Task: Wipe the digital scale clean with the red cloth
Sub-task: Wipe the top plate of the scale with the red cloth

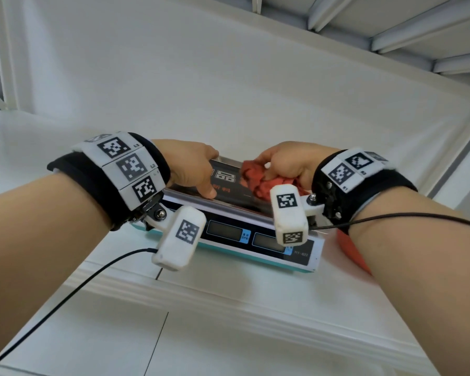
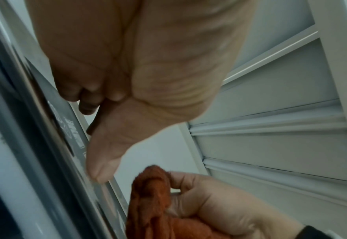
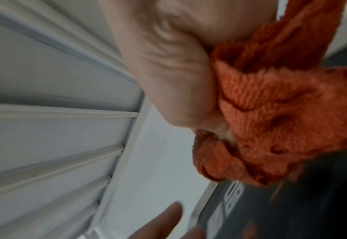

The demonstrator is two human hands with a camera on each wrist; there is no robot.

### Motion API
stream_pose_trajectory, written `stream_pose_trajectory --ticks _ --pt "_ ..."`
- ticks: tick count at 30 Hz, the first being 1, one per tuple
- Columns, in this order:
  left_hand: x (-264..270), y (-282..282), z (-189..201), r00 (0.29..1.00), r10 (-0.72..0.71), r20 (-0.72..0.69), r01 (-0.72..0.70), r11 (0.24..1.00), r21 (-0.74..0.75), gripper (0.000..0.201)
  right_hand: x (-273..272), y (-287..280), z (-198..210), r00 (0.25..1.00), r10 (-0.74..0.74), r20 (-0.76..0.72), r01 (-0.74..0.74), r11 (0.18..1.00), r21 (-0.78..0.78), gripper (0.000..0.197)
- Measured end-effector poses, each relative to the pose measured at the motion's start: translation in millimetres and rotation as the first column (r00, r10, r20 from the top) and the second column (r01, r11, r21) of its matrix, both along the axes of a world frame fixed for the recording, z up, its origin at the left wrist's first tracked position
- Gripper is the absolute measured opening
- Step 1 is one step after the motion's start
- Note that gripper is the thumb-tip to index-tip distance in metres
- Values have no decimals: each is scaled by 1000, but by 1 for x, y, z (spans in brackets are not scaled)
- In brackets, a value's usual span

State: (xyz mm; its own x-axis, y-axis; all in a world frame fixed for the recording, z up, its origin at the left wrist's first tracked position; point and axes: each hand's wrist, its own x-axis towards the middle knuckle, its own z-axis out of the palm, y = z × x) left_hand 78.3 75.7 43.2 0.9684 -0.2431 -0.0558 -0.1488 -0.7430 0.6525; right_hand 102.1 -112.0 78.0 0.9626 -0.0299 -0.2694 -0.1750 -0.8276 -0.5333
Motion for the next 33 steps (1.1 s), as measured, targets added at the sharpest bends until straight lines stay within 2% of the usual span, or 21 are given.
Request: stream_pose_trajectory --ticks 2,4,6,8,12,14,17,21,26,29,31,33 --pt "2 1 0 1000 -4 5 4 1000 22 88 -1 -12 1 999 -40 -20 37 993 -114 27" --pt "3 1 -1 1000 -3 11 2 1000 31 88 1 -21 -3 998 -53 19 56 978 -200 27" --pt "4 1 -1 1000 -7 20 6 999 34 85 1 -19 -9 999 -45 18 47 987 -154 26" --pt "5 -2 -1 999 -13 29 12 999 37 82 -4 -6 -11 998 -9 -58 4 997 -78 25" --pt "7 -8 -2 998 -37 43 34 997 65 84 -6 8 -5 998 62 -12 -62 993 -99 31" --pt "7 -8 -2 999 -42 30 41 998 44 84 -5 -5 0 999 18 48 -12 992 -128 29" --pt "7 -7 -3 995 -93 -24 94 995 17 91 -5 -33 1 993 -44 111 65 978 -197 16" --pt "6 -11 -5 990 -142 -26 144 983 117 99 -8 -51 -5 999 -37 40 48 940 -338 24" --pt "7 -14 -6 989 -142 -30 145 980 138 103 -27 -39 8 982 47 -183 -144 813 -563 27" --pt "7 -14 -5 991 -135 -20 136 979 152 105 -26 -27 9 965 77 -249 -177 894 -411 26" --pt "6 -13 -5 994 -112 4 109 975 192 106 -24 -11 5 966 117 -229 -187 930 -315 24" --pt "5 -12 -5 996 -81 37 71 972 223 108 -23 9 0 970 163 -182 -199 959 -201 30"
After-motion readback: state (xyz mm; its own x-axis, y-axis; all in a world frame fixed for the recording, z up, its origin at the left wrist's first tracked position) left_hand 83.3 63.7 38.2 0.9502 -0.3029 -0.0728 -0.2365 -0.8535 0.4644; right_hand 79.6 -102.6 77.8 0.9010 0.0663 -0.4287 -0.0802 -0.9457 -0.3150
